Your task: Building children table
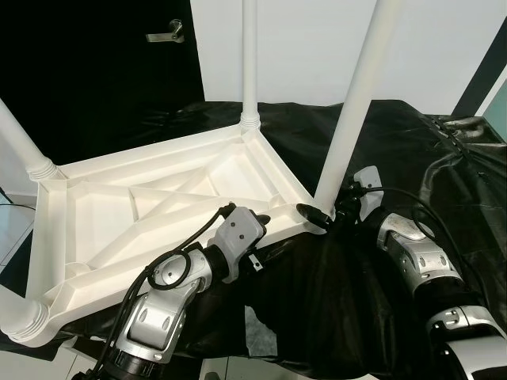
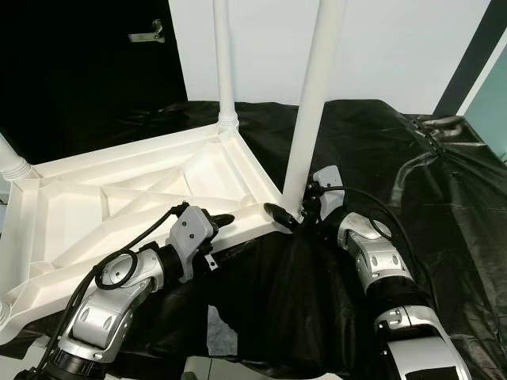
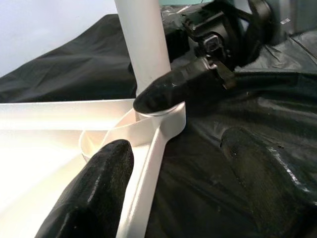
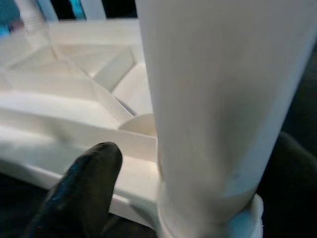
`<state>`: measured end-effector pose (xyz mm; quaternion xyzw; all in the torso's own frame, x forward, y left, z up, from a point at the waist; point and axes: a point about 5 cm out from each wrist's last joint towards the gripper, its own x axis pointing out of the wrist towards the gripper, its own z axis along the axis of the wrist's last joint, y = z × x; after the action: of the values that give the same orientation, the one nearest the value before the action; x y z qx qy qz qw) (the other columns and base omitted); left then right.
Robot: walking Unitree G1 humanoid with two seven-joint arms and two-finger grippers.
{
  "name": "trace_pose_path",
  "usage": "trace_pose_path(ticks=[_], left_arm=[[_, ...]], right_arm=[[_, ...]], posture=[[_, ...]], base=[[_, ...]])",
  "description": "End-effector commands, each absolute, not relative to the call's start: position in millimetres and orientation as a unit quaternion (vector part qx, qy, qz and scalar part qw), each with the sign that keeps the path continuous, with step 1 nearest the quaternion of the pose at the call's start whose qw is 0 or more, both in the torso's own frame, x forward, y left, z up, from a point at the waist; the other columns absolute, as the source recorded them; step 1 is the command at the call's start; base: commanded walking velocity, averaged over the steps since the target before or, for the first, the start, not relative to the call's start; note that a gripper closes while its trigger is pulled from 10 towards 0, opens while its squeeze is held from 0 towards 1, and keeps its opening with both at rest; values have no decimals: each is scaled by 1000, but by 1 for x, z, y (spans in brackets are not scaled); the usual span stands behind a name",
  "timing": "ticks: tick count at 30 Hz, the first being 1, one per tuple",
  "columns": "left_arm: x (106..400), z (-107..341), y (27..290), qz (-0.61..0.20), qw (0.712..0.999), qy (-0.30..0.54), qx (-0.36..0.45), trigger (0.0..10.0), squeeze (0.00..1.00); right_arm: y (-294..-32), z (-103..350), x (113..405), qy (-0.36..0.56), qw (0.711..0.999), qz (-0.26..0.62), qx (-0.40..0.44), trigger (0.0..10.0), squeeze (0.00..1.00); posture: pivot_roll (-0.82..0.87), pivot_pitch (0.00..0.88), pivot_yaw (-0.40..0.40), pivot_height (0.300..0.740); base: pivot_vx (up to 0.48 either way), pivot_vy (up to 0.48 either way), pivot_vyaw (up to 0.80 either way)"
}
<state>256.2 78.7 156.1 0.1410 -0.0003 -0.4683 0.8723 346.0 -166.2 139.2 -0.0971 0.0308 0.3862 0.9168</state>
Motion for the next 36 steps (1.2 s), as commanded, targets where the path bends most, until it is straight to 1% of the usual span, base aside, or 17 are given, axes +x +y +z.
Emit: trace_pose_path(ticks=[1, 2, 3, 5, 6, 18, 19, 21, 22, 27, 28, 29, 36], left_arm=[[254, 153, 78, -460, 877, 6, 142, 10000, 0], [254, 153, 78, -460, 876, 6, 142, 10000, 0], [253, 153, 79, -459, 877, 7, 142, 10000, 0], [253, 153, 79, -458, 878, 8, 142, 10000, 0], [253, 153, 79, -457, 878, 9, 142, 10000, 0], [252, 153, 78, -458, 878, 9, 142, 10000, 0], [252, 153, 78, -459, 877, 9, 142, 10000, 0], [252, 153, 78, -459, 877, 10, 142, 10000, 0], [252, 153, 78, -459, 877, 10, 142, 10000, 0], [252, 153, 77, -460, 876, 10, 143, 10000, 0], [252, 154, 77, -460, 876, 10, 143, 10000, 0], [251, 154, 77, -459, 877, 9, 143, 10000, 0], [248, 153, 79, -454, 879, 12, 142, 10000, 0]], right_arm=[[-162, 135, 346, 37, 908, 403, -108, 4275, 0], [-162, 135, 346, 38, 907, 404, -111, 4275, 0], [-162, 134, 346, 38, 905, 407, -119, 0, 0], [-162, 134, 347, 38, 903, 409, -125, 0, 0], [-165, 137, 351, 35, 906, 401, -133, 10000, 0], [-170, 143, 359, 25, 911, 385, -147, 10000, 0], [-169, 144, 360, 23, 911, 385, -145, 10000, 1000], [-169, 147, 363, 20, 912, 383, -145, 10000, 1000], [-168, 150, 366, 17, 913, 380, -148, 10000, 0], [-159, 155, 374, 15, 911, 382, -158, 10000, 0], [-155, 156, 375, 16, 907, 389, -163, 4157, 0], [-150, 156, 376, 15, 902, 396, -170, 0, 0], [-152, 149, 372, 29, 897, 412, -156, 0, 0]], posture=[[77, 0, 1, 740], [77, 0, 1, 740], [82, 0, -3, 740], [83, 0, -3, 740], [85, 0, -5, 740], [82, 0, -3, 740], [84, 0, -3, 740], [86, 0, -3, 740], [88, 0, -3, 740], [94, 0, -4, 740], [97, 0, -6, 740], [100, 0, -9, 740], [114, 0, -35, 740]], base=[[0, 0, 0], [0, 0, 0], [0, 0, 0], [0, 0, 0], [0, 0, 0], [0, 0, 0], [0, 0, 0], [0, 0, 0], [0, 0, 0], [0, 0, 0], [0, 0, 0], [0, 0, 0], [0, 0, 0]])
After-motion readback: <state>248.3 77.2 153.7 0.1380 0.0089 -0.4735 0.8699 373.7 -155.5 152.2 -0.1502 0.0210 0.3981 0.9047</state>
